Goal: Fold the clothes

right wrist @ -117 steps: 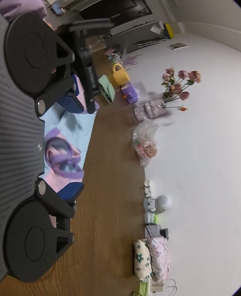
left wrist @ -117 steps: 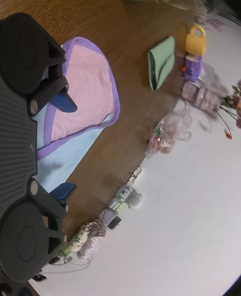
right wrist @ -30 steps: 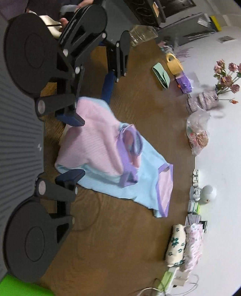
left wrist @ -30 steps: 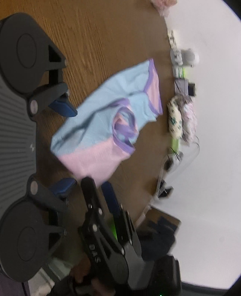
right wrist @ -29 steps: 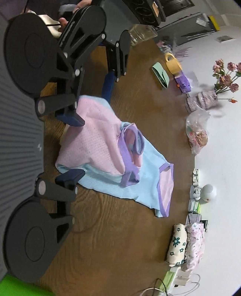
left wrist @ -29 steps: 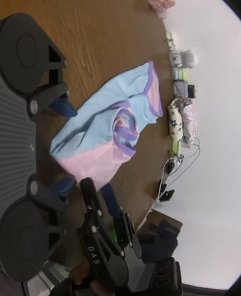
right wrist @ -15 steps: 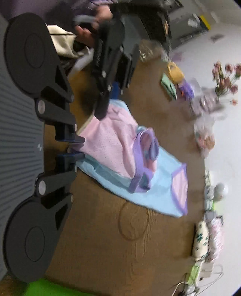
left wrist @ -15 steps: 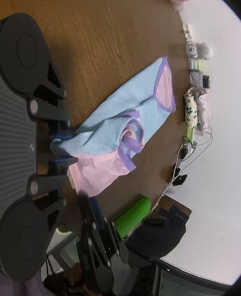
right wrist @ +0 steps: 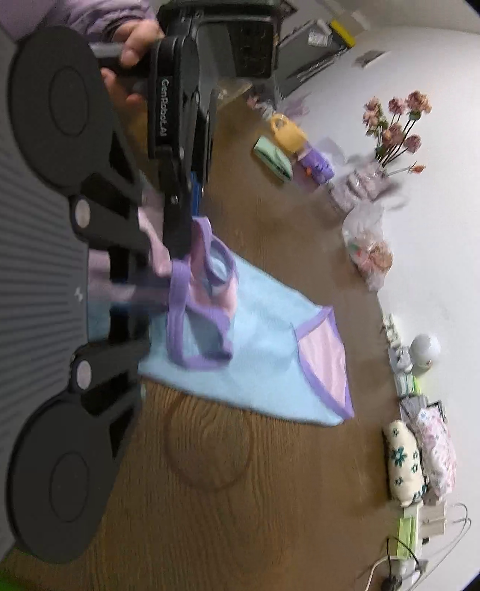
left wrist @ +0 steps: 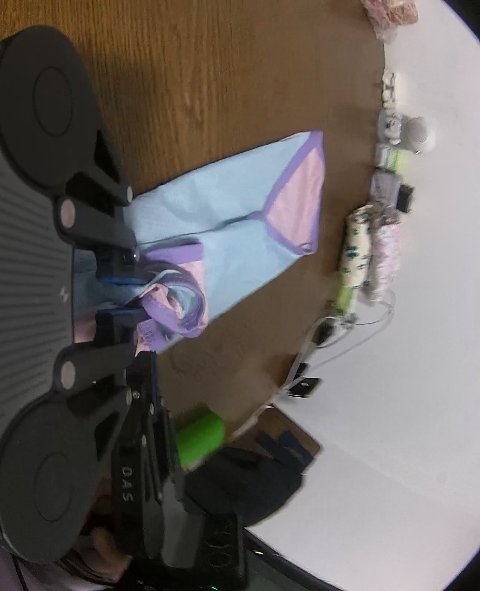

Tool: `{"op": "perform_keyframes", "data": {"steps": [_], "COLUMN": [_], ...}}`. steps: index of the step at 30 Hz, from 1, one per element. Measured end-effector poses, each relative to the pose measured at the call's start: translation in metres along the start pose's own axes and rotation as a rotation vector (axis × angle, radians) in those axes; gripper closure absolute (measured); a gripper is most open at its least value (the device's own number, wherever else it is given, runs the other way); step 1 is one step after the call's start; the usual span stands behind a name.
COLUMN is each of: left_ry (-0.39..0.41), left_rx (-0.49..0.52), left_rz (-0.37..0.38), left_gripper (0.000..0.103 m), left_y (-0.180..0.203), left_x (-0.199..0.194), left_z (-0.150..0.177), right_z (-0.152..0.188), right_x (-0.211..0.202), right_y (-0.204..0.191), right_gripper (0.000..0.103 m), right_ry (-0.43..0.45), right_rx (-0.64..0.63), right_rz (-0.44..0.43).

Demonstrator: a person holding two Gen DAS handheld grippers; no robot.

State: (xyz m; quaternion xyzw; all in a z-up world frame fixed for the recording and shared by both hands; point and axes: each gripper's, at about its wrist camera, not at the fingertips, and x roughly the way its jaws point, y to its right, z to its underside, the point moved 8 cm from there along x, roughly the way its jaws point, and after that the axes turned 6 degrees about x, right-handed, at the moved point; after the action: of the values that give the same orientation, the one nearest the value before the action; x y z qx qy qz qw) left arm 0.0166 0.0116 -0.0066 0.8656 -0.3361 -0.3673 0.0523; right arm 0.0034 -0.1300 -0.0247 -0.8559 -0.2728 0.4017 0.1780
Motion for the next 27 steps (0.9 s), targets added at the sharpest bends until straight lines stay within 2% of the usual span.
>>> {"op": "perform_keyframes", "data": {"steps": [3, 4, 5, 6, 7, 8, 10, 11, 12, 15, 17, 20, 21, 22, 24, 27], "left_ry": [0.004, -0.02, -0.022, -0.007, 0.007, 0.022, 0.064, 0.075, 0.081, 0.063, 0.029, 0.005, -0.003, -0.012, -0.022, -0.047], "left_rx": [-0.023, -0.033, -0.048, -0.066, -0.084, -0.102, -0.102, -0.087, -0.07, -0.006, 0.036, 0.05, 0.037, 0.031, 0.06, 0.105], "left_rz": [-0.058, -0.099, -0.108, -0.093, -0.079, -0.064, -0.037, -0.016, 0.007, 0.084, 0.092, 0.077, 0.079, 0.077, 0.08, 0.108], "left_gripper": [0.092, 0.092, 0.091, 0.086, 0.081, 0.078, 0.058, 0.057, 0.057, 0.055, 0.055, 0.068, 0.08, 0.084, 0.086, 0.087], "left_y": [-0.011, -0.018, -0.021, -0.023, -0.024, -0.026, -0.029, -0.028, -0.026, -0.009, 0.003, 0.01, 0.01, 0.01, 0.017, 0.033], "left_x": [0.005, 0.013, 0.016, 0.012, 0.006, -0.001, -0.02, -0.029, -0.037, -0.046, -0.043, -0.035, -0.033, -0.031, -0.034, -0.043], "left_z": [-0.002, 0.001, 0.003, 0.004, 0.003, 0.003, 0.007, 0.012, 0.017, 0.037, 0.051, 0.058, 0.058, 0.06, 0.067, 0.081], "right_z": [-0.014, -0.018, -0.019, -0.019, -0.018, -0.018, -0.017, -0.015, -0.009, 0.007, 0.018, 0.035, 0.04, 0.046, 0.052, 0.062], "right_x": [0.0, 0.006, 0.013, 0.021, 0.022, 0.022, 0.006, -0.005, -0.006, -0.008, -0.01, -0.013, -0.014, -0.016, -0.02, -0.026], "right_y": [-0.006, -0.004, 0.001, 0.008, 0.009, 0.009, 0.004, -0.001, -0.003, -0.009, -0.012, -0.018, -0.02, -0.021, -0.024, -0.028], "right_gripper": [0.102, 0.102, 0.101, 0.101, 0.1, 0.096, 0.087, 0.069, 0.061, 0.061, 0.061, 0.065, 0.072, 0.084, 0.088, 0.089], "right_ry": [0.061, 0.061, 0.059, 0.045, 0.049, 0.053, 0.077, 0.103, 0.087, 0.038, 0.006, -0.043, -0.06, -0.075, -0.095, -0.125], "right_rx": [-0.009, -0.01, -0.011, -0.017, -0.031, -0.043, -0.044, -0.061, -0.075, -0.116, -0.143, -0.184, -0.198, -0.211, -0.223, -0.241], "right_rz": [0.008, 0.037, 0.085, 0.149, 0.172, 0.192, 0.16, 0.132, 0.117, 0.073, 0.043, -0.002, -0.017, -0.031, -0.024, -0.014]}}
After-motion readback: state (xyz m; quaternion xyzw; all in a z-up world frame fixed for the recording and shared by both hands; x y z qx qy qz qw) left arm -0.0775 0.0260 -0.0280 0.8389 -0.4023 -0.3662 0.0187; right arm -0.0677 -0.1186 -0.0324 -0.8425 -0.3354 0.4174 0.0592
